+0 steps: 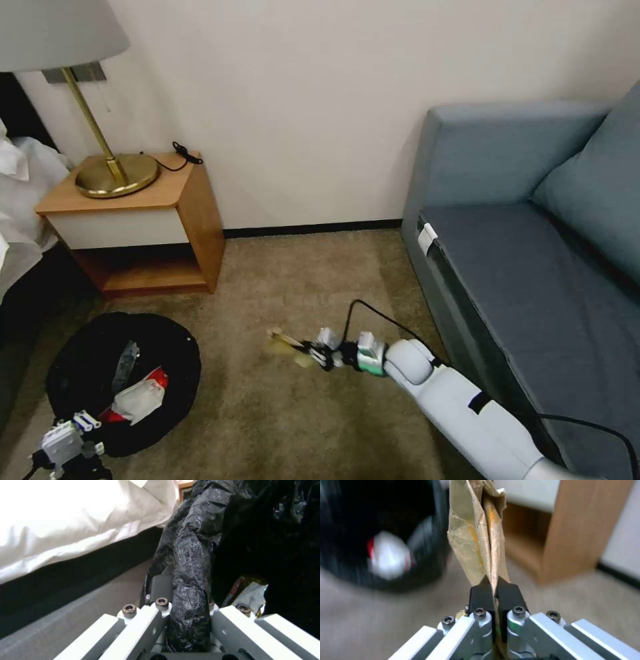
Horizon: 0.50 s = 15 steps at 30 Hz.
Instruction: Pick up the trash bin, then pick up the garbage on the floor and place it into the trash bin.
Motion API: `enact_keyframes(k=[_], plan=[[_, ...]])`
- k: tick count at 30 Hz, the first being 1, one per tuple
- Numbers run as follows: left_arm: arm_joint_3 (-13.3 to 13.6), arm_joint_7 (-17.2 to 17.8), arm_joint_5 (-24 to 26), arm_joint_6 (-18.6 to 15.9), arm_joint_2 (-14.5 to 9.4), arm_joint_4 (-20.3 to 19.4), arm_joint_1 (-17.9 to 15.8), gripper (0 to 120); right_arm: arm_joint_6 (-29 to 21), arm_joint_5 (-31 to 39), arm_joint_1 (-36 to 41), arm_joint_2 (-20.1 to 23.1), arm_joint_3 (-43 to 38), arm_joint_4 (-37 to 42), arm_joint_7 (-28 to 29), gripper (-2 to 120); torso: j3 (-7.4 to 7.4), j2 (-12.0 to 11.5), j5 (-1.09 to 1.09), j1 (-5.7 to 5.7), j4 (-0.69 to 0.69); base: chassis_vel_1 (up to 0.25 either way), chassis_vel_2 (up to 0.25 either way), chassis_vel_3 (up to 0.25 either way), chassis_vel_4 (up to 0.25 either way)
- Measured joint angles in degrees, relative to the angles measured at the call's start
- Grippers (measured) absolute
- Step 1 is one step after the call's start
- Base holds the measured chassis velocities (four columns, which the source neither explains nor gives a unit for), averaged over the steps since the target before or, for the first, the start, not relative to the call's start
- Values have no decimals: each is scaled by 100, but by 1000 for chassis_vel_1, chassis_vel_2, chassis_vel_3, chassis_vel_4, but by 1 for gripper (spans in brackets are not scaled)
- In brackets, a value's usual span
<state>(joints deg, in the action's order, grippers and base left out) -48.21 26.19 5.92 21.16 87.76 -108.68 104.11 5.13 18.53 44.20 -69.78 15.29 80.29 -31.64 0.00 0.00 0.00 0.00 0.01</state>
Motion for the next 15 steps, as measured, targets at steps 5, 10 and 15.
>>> enact_keyframes(k=[5, 10, 15], plan=[[23, 5, -114, -6, 83, -41, 7, 2, -47, 781, -97, -426, 416, 388, 633, 1, 0, 0, -2, 0, -1, 0, 0, 0, 0], [42, 7, -214, -38, 160, -129, -3, 2, 8, 1195, -7, -790, 846, 673, 897, 1, 0, 0, 1, 0, 1, 0, 0, 0, 0], [65, 9, -274, -89, 202, -201, -4, 2, 71, 1207, 200, -981, 1375, 913, 899, 1, 0, 0, -1, 0, 0, 0, 0, 0, 0]])
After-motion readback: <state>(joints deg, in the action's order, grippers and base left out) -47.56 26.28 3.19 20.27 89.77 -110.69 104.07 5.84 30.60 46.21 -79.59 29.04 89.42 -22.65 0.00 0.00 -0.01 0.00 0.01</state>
